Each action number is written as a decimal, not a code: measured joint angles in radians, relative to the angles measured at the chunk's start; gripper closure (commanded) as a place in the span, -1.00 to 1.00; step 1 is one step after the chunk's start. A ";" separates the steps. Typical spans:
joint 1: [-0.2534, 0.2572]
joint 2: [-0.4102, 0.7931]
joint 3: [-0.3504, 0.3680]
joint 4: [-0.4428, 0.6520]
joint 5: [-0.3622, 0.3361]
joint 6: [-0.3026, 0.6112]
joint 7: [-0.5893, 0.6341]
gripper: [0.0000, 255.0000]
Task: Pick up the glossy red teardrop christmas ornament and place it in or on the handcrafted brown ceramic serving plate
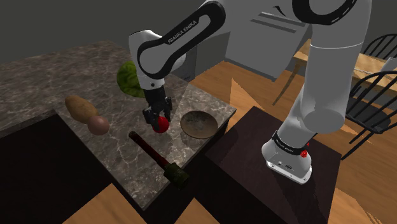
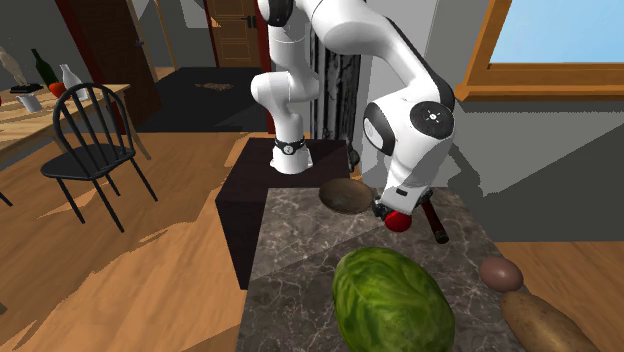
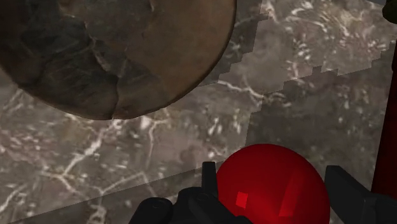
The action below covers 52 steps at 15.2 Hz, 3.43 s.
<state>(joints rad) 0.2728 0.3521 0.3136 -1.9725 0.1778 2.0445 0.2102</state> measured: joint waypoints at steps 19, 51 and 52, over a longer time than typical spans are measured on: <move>-0.011 -0.099 0.008 0.064 0.018 -0.158 0.019 1.00; -0.095 -0.470 -0.050 -0.504 0.110 0.004 -0.219 1.00; -0.095 -0.469 -0.050 -0.504 0.110 0.005 -0.219 1.00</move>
<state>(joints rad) 0.1774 -0.1169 0.2634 -2.4768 0.2876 2.0494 -0.0087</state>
